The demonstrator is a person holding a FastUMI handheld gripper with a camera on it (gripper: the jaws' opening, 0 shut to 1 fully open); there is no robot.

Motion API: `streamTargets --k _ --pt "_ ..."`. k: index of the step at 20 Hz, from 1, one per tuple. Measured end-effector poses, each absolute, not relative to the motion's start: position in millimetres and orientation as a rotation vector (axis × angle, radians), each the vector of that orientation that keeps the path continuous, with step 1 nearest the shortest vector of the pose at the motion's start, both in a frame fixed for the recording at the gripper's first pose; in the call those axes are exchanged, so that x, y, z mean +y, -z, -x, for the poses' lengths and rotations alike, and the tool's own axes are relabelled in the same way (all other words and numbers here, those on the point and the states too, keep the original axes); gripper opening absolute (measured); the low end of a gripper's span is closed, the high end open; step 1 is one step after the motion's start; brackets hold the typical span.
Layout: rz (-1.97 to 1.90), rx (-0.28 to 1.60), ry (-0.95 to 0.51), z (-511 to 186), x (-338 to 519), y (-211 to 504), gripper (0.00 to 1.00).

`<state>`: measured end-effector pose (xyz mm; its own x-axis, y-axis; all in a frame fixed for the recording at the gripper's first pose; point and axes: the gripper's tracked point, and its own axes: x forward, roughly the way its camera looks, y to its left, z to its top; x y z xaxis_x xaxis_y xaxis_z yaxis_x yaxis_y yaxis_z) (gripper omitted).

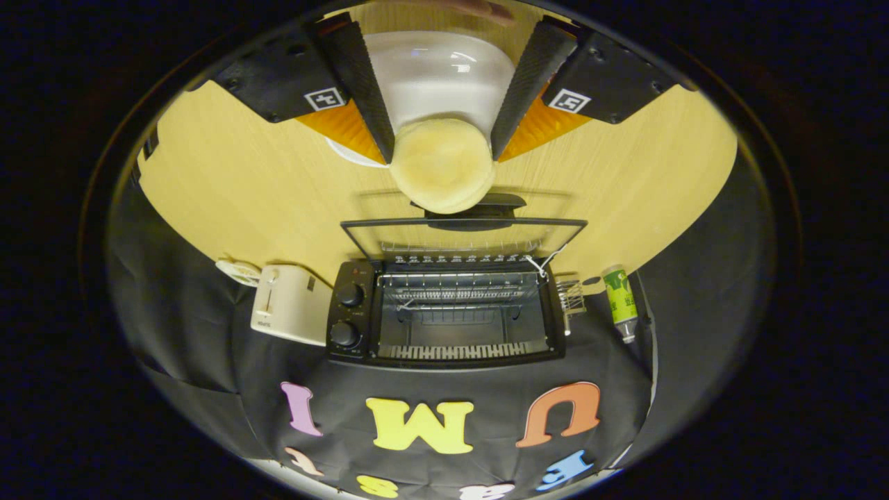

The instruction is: Open the toaster oven, put the food inside, and close the toaster oven door.

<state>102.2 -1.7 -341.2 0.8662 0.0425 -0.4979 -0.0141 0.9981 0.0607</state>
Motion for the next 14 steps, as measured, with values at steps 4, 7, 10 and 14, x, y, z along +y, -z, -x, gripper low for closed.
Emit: streamTargets --k 4,7,10,14 --pt "-0.128 0.453 -0.078 -107.0 1.0 316.8 0.58" --pt "-0.145 0.446 -0.088 -114.9 -0.5 306.4 0.29" --pt "-0.114 0.505 -0.020 -120.4 -21.0 323.9 0.36" --pt "-0.047 0.528 -0.006 -131.7 -25.6 337.6 0.81"
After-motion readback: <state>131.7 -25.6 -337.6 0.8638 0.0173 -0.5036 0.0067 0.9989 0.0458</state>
